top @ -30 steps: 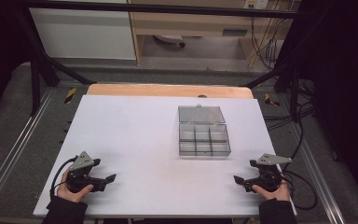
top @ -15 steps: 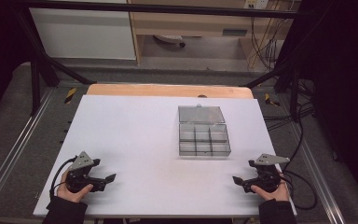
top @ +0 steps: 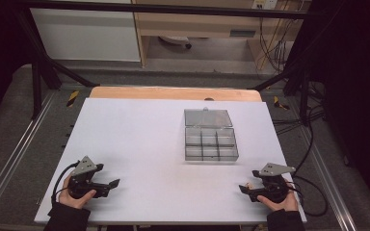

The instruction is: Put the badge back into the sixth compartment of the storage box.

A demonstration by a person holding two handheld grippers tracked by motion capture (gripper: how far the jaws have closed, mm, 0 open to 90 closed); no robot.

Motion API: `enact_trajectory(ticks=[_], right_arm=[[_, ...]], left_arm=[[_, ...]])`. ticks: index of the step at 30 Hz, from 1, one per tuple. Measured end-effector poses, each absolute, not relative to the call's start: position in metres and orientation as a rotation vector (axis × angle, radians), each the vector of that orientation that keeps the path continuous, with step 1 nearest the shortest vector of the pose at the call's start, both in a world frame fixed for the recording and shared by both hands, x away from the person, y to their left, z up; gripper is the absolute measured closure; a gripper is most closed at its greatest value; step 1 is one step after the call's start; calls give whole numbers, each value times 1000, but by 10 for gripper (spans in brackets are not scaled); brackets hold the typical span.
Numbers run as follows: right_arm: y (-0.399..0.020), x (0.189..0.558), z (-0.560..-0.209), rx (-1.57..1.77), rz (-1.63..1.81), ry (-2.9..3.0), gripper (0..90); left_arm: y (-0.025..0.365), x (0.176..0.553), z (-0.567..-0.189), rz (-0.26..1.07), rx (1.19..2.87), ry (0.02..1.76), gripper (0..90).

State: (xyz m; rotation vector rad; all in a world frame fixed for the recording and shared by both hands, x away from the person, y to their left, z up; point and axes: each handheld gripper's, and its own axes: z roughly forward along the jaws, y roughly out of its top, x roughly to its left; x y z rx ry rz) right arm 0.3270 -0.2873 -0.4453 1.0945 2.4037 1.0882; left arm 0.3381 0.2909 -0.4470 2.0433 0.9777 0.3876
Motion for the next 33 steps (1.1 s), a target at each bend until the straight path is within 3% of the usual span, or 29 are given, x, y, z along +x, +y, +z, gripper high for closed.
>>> enact_trajectory(ticks=[23,33], right_arm=[[-286,314,-448,1008,999,2440,502],[-286,313,-449,981,980,2441,569]], left_arm=[[291,338,-447,392,2048,975,106],[291,338,-447,391,2048,974,109]])
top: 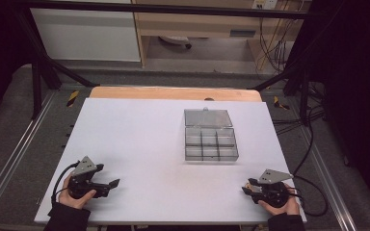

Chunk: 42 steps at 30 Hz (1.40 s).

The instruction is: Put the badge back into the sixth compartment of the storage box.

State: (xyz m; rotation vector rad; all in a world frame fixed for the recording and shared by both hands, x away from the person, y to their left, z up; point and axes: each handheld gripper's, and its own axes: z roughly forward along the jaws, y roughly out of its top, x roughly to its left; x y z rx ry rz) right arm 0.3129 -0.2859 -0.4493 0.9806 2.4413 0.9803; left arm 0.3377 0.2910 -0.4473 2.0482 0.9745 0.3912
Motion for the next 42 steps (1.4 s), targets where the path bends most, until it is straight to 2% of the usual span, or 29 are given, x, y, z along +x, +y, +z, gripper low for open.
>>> enact_trajectory(ticks=[42], right_arm=[[-290,308,-441,964,996,2389,817]], left_arm=[[291,337,-447,393,2048,973,117]])
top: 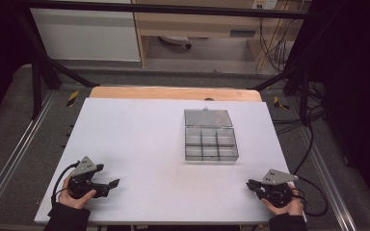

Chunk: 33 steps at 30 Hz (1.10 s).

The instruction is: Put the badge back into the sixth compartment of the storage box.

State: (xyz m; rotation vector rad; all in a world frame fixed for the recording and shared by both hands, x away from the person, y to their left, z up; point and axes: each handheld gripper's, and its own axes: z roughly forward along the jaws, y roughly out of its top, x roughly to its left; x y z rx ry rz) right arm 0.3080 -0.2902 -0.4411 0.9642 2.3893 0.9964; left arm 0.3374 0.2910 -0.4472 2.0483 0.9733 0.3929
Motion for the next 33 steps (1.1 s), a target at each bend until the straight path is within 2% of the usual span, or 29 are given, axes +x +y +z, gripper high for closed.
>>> enact_trajectory(ticks=[33], right_arm=[[-299,307,-437,1029,1010,2287,888]], left_arm=[[291,337,-447,398,2049,975,119]])
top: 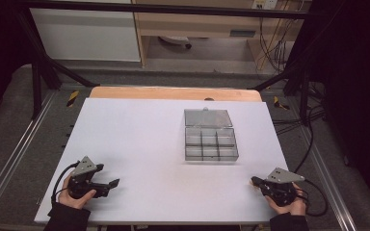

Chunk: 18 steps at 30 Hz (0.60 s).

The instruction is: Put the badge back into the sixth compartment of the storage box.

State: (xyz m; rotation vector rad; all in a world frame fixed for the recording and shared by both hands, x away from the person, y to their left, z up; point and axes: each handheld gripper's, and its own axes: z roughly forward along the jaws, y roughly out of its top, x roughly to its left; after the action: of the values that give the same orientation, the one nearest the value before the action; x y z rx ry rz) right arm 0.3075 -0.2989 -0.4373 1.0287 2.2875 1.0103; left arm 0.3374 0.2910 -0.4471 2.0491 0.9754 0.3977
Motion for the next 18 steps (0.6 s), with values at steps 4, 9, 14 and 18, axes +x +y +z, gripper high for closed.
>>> enact_trajectory(ticks=[4,9,14,18], right_arm=[[-298,308,-437,1028,1003,2288,888],[-298,308,-436,1033,1005,2286,888],[-298,307,-434,1031,1022,2278,889],[-298,308,-433,1029,1031,2277,889]], left_arm=[[291,337,-447,398,2049,975,120],[291,337,-447,398,2048,975,120],[291,337,-447,398,2049,976,121],[291,337,-447,398,2049,976,120]])
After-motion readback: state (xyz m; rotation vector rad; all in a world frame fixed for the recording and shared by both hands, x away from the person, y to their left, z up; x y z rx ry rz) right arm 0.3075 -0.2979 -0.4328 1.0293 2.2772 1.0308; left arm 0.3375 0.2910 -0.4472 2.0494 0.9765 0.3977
